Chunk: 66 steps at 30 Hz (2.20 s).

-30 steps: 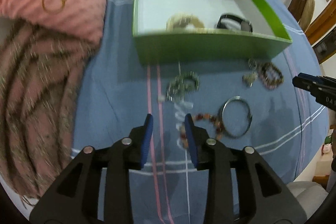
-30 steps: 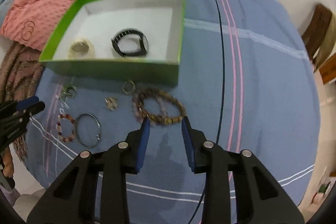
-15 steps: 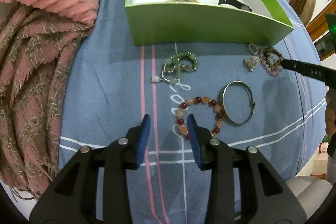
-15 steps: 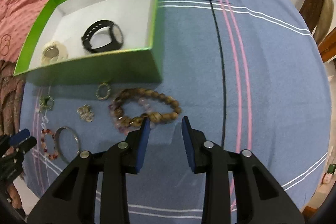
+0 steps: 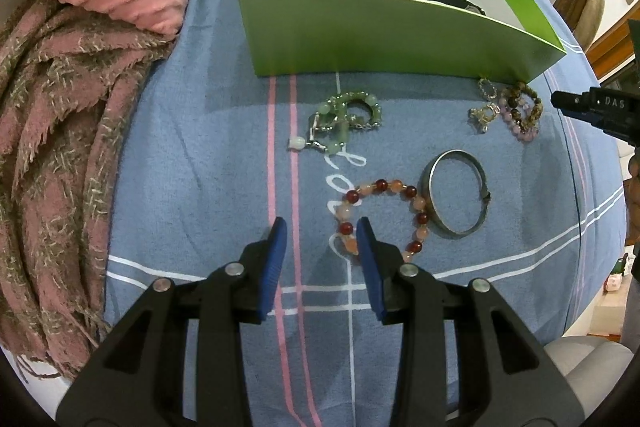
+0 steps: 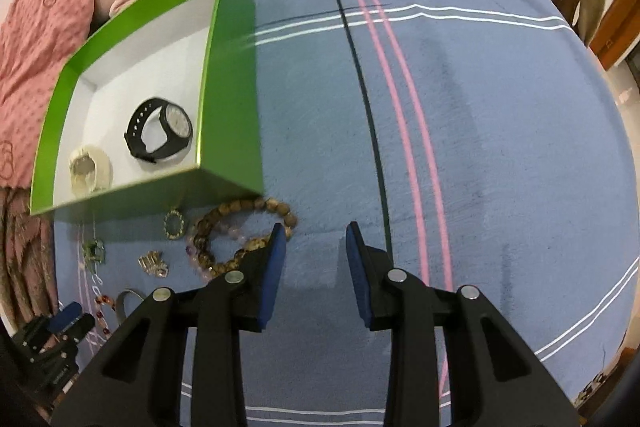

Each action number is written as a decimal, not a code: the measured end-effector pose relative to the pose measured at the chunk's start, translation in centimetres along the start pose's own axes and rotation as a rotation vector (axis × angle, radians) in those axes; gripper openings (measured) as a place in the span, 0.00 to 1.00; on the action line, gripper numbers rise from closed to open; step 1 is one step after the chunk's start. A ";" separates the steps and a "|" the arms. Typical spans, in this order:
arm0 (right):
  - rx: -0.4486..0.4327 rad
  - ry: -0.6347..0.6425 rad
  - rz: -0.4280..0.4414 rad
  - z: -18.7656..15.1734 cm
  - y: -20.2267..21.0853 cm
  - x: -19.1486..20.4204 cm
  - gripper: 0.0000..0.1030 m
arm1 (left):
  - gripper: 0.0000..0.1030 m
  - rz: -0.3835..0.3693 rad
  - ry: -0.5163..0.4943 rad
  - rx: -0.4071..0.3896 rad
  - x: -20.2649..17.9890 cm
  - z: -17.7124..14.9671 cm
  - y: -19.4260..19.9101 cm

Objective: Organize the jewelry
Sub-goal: 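Move the left tool to the red bead bracelet while the right tool reaches the brown bead bracelet, then grasp the red bead bracelet with the left tool while the right tool grasps the brown bead bracelet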

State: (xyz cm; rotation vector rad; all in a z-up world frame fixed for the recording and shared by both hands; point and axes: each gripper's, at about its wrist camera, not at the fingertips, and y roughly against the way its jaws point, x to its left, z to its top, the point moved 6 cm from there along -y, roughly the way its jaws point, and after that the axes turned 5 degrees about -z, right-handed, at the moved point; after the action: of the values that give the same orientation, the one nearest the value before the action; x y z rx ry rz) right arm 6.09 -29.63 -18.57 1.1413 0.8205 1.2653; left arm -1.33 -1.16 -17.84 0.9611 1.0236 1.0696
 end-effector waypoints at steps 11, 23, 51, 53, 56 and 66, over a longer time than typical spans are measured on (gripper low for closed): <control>0.033 0.049 -0.050 0.7 -2.1 2.6 0.24 | 0.36 -0.003 0.009 -0.006 0.4 0.0 0.4; 0.036 0.182 -0.067 -1.8 -1.8 3.1 0.07 | 0.37 -0.038 -0.004 0.016 0.3 -0.1 -0.8; -0.085 0.164 0.036 -3.1 5.3 2.4 0.07 | 0.07 -0.008 -0.067 -0.113 -0.4 0.7 4.9; -0.099 0.167 0.043 -2.2 6.0 2.9 0.07 | 0.07 -0.014 -0.069 -0.128 -0.3 1.1 6.0; -0.126 0.178 0.052 -1.6 7.7 3.6 0.07 | 0.07 -0.019 -0.073 -0.151 -0.3 1.1 7.6; -0.164 0.224 0.058 -1.5 9.6 5.7 0.07 | 0.07 -0.025 -0.076 -0.193 -1.8 1.9 9.1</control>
State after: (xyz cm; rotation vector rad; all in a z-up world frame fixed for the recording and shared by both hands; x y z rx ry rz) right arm 2.80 -24.37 -9.12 0.9088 0.8360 1.4990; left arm -1.79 -1.22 -8.39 0.8240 0.8512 1.0815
